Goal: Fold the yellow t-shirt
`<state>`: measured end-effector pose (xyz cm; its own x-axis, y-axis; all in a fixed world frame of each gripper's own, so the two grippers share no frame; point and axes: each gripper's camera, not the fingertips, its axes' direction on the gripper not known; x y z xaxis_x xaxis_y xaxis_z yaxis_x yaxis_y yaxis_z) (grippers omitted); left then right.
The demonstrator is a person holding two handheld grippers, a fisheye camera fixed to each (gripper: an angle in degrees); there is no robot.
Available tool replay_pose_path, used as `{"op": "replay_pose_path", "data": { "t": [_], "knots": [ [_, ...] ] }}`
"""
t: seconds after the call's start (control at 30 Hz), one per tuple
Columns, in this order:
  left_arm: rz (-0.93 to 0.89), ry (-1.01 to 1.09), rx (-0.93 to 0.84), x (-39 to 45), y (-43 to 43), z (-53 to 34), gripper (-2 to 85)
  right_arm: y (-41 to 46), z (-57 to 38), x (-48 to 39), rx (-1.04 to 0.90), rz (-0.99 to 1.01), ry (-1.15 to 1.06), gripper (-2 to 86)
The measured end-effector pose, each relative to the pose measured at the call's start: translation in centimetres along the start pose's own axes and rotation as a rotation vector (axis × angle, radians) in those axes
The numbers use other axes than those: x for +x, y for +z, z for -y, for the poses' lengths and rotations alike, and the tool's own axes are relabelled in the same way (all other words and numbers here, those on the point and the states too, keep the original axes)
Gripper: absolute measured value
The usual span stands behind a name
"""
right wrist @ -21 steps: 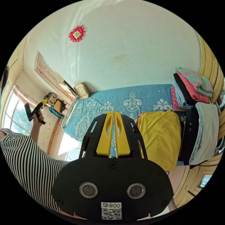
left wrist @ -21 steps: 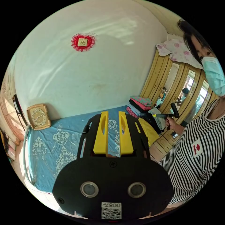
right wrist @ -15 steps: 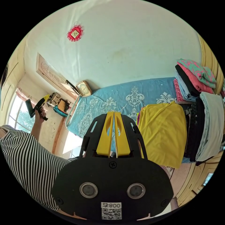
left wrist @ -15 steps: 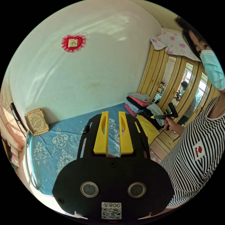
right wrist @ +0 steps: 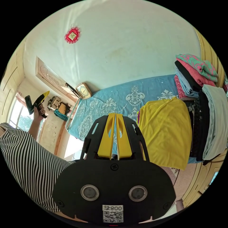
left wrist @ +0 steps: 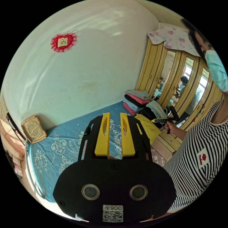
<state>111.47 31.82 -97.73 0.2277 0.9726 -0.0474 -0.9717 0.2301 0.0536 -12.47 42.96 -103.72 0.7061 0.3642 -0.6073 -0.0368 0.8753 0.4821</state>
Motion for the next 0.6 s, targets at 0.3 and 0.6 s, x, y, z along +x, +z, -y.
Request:
{"op": "replay_pose_path", "data": {
  "t": [0.3,0.6],
  "knots": [
    [0.014,-0.025,0.023,-7.0,1.3,-2.1,7.4,4.2,3.8,-6.3,0.017,-0.037,-0.037,2.0],
    [-0.160,-0.002,-0.016,-16.7,7.8,-3.4,8.1,10.1,5.9,-11.9,0.011,-0.372,0.092,6.6]
  ]
}}
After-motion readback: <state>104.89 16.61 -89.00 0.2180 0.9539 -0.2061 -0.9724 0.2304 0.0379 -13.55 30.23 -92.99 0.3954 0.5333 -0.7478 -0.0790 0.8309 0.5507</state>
